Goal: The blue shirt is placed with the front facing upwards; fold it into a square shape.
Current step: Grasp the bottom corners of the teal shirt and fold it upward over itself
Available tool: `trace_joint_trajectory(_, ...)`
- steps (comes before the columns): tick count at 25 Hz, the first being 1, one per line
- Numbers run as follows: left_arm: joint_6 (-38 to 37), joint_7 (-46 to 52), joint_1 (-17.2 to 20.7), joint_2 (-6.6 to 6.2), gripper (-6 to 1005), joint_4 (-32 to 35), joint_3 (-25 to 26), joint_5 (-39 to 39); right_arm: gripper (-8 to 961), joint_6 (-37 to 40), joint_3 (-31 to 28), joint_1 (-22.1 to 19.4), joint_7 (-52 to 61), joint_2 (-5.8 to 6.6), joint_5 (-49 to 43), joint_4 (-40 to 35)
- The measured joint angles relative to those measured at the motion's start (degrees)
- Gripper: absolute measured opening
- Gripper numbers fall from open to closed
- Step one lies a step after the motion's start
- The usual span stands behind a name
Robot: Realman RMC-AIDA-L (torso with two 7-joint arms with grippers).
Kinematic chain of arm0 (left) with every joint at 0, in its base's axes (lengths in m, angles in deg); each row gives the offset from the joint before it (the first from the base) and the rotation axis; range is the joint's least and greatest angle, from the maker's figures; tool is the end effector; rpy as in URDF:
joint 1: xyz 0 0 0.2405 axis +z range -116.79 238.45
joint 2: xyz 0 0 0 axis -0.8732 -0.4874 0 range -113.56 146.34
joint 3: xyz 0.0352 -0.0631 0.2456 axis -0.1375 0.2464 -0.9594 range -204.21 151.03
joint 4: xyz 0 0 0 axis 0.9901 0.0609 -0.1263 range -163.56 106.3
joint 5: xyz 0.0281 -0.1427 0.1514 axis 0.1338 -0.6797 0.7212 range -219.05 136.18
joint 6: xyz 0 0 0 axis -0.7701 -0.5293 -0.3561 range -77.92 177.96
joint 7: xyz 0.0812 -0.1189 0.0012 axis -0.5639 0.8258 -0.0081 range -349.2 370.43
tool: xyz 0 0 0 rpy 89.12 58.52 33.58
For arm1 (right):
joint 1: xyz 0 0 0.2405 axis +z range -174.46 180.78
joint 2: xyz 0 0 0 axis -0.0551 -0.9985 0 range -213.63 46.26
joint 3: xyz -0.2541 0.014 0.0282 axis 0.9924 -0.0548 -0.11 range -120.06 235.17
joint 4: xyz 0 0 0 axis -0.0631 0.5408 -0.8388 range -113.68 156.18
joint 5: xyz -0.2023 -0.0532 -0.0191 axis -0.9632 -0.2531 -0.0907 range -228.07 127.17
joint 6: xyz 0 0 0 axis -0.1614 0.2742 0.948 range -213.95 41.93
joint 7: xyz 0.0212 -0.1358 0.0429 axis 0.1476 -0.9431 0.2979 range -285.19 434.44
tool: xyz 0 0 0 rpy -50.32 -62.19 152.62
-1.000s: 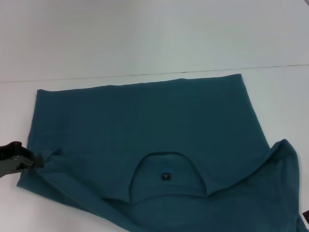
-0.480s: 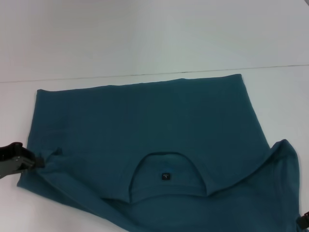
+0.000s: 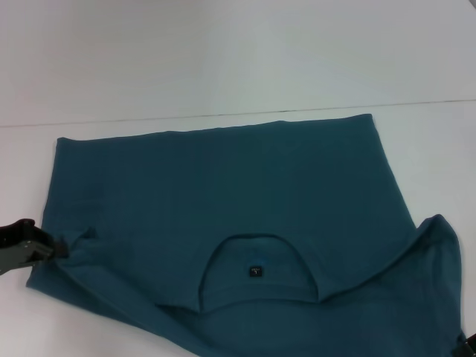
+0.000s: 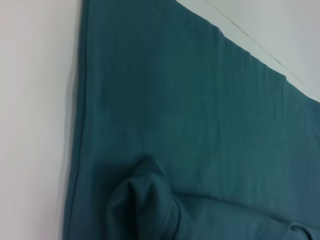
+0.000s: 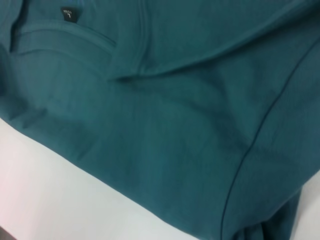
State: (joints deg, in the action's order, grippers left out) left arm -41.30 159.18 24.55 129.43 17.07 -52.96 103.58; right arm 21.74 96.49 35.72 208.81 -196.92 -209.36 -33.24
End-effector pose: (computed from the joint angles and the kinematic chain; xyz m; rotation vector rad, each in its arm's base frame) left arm -0.3056 0.3521 0.0711 -2.0084 -2.0456 -0.3224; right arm 0.3178 0.2940 0.0754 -2.4076 1.8181 -0.4061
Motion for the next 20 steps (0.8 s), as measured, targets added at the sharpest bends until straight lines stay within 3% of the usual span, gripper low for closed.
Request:
trace_joint_trajectory(12, 0.3, -0.1, 0.2, 0.2, 26, 0.0, 0.0, 0.0, 563, -1.7, 0.6, 0.0, 1.2, -0.01, -0.8, -0.1)
trace_joint_trajectory(20, 0.3, -0.2, 0.2, 0.24, 25, -0.1, 0.0, 0.0, 562, -2.8, 1.1, 0.7, 1.2, -1.5, -2.1, 0.0)
